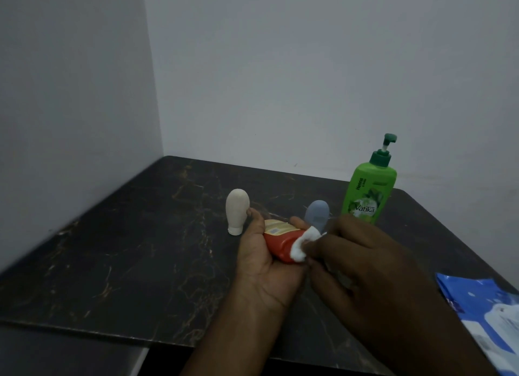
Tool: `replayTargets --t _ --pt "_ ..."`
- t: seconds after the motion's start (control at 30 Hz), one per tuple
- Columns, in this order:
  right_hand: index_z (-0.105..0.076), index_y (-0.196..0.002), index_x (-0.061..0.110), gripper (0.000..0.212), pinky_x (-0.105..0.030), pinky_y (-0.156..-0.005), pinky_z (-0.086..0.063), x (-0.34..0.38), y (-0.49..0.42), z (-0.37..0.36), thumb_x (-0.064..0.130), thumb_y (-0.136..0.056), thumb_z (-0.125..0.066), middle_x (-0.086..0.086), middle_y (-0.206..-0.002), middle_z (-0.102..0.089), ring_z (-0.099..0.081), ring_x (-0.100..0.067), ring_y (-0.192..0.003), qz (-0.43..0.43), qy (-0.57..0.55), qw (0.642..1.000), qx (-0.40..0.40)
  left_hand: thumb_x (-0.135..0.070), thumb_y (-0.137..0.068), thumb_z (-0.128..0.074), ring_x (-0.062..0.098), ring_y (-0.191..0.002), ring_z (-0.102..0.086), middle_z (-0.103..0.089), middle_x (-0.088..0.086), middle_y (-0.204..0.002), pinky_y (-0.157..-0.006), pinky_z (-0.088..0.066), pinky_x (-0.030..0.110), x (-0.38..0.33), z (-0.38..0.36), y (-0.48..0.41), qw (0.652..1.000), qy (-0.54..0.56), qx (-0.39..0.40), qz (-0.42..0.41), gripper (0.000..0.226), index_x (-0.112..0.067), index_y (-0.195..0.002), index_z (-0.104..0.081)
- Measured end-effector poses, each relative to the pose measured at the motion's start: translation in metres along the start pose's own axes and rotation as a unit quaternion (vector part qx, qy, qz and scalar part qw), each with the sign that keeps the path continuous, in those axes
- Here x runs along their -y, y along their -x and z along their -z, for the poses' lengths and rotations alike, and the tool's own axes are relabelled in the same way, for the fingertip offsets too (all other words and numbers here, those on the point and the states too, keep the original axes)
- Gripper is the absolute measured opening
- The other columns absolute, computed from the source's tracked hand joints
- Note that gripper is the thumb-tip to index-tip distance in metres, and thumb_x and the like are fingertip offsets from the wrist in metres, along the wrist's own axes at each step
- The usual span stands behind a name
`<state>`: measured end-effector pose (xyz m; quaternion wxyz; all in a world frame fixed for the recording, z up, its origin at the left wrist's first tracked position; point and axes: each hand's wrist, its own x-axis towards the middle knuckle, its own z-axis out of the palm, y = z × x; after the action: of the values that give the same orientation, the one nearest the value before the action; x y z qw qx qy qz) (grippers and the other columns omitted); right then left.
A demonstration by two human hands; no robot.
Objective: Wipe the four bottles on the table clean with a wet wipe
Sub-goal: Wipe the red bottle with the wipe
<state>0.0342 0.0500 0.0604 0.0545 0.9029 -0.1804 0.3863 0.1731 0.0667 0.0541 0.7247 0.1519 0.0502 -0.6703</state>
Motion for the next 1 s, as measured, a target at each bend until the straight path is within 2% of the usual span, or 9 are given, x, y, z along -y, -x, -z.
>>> replayTargets --t 0.17,0.27,0.33,0.5,0.6,0.73,0.83,0.9,1.0 --pt "-0.074 -0.092 0.021 0.022 -0.017 -0.062 -0.048 0.007 -0.002 -0.009 0.031 -0.086 -0.056 0.006 -0.086 -0.062 -0.057 -0.008 -0.073 0.021 -0.008 1.0 -0.002 -0.043 -0.098 -0.05 0.032 -0.08 -0.054 -0.067 0.024 -0.066 -0.03 -0.048 0.037 0.005 0.001 0.002 0.999 -0.038 -0.031 -0.014 0.052 0.008 -0.085 -0.052" --pt "-0.072 -0.088 0.019 0.024 -0.016 -0.06 -0.041 -0.001 -0.002 -0.005 0.034 -0.087 -0.054 0.005 -0.083 -0.058 -0.054 -0.009 -0.069 -0.016 0.002 1.0 -0.012 -0.044 -0.09 -0.062 0.03 -0.121 -0.051 -0.056 0.023 -0.116 -0.082 -0.055 0.045 -0.001 0.0 0.0 0.999 0.02 -0.026 -0.006 0.047 -0.001 -0.105 -0.053" --pt "-0.071 -0.087 0.021 0.025 -0.012 -0.059 -0.037 -0.006 0.0 -0.001 0.037 -0.087 -0.052 0.007 -0.081 -0.056 -0.051 -0.007 -0.068 -0.035 0.013 0.999 -0.006 -0.042 -0.089 -0.066 0.028 -0.131 -0.048 -0.055 0.023 -0.115 -0.095 -0.044 0.048 -0.002 0.002 -0.002 0.999 0.04 -0.031 -0.014 0.044 -0.002 -0.101 -0.051" --pt "-0.074 -0.087 0.02 0.023 -0.02 -0.061 -0.047 0.001 0.001 -0.005 0.033 -0.086 -0.055 0.005 -0.083 -0.062 -0.056 -0.008 -0.071 -0.001 -0.003 1.0 -0.009 -0.046 -0.096 -0.053 0.03 -0.076 -0.059 -0.062 0.019 -0.081 -0.07 -0.052 0.044 0.002 0.004 -0.005 0.999 -0.019 -0.018 -0.022 0.045 -0.001 -0.092 -0.055" --pt "-0.075 -0.091 0.021 0.023 -0.021 -0.063 -0.05 0.003 -0.001 -0.006 0.031 -0.087 -0.055 0.005 -0.085 -0.064 -0.059 -0.009 -0.074 0.007 -0.015 1.0 -0.01 -0.049 -0.098 -0.046 0.031 -0.077 -0.06 -0.066 0.019 -0.07 -0.044 -0.055 0.035 0.002 0.005 -0.006 0.998 -0.049 -0.03 -0.016 0.055 0.004 -0.084 -0.054" --pt "-0.074 -0.091 0.023 0.027 -0.022 -0.055 -0.05 -0.005 0.0 0.003 0.036 -0.087 -0.051 0.006 -0.08 -0.06 -0.056 -0.009 -0.068 -0.032 0.006 0.999 -0.007 -0.039 -0.091 -0.064 0.032 -0.112 -0.051 -0.055 0.025 -0.099 -0.101 -0.046 0.052 0.0 0.001 -0.001 0.998 0.037 -0.037 -0.021 0.038 -0.004 -0.097 -0.05" --pt "-0.074 -0.091 0.022 0.029 -0.013 -0.059 -0.043 -0.004 0.0 0.001 0.037 -0.087 -0.05 0.007 -0.081 -0.06 -0.053 -0.006 -0.069 -0.036 0.019 0.999 -0.002 -0.039 -0.09 -0.066 0.029 -0.097 -0.056 -0.057 0.025 -0.099 -0.09 -0.051 0.053 0.001 0.001 -0.002 0.998 0.051 -0.032 -0.028 0.039 -0.003 -0.096 -0.05" --pt "-0.075 -0.092 0.021 0.027 -0.007 -0.067 -0.037 0.0 0.0 -0.004 0.034 -0.087 -0.052 0.008 -0.084 -0.062 -0.053 -0.004 -0.073 -0.018 0.009 1.0 -0.002 -0.04 -0.092 -0.063 0.032 -0.09 -0.053 -0.056 0.025 -0.093 -0.1 -0.047 0.049 0.001 0.0 0.0 0.998 0.045 -0.039 -0.025 0.041 0.0 -0.093 -0.05" --pt "-0.078 -0.094 0.019 0.028 -0.013 -0.068 -0.043 0.005 -0.001 -0.012 0.031 -0.087 -0.053 0.004 -0.086 -0.066 -0.059 -0.008 -0.074 0.01 0.009 1.0 -0.01 -0.042 -0.096 -0.056 0.031 -0.08 -0.052 -0.057 0.022 -0.082 -0.06 -0.059 0.042 0.001 -0.001 0.0 0.998 -0.006 -0.058 -0.021 0.046 0.003 -0.087 -0.051"
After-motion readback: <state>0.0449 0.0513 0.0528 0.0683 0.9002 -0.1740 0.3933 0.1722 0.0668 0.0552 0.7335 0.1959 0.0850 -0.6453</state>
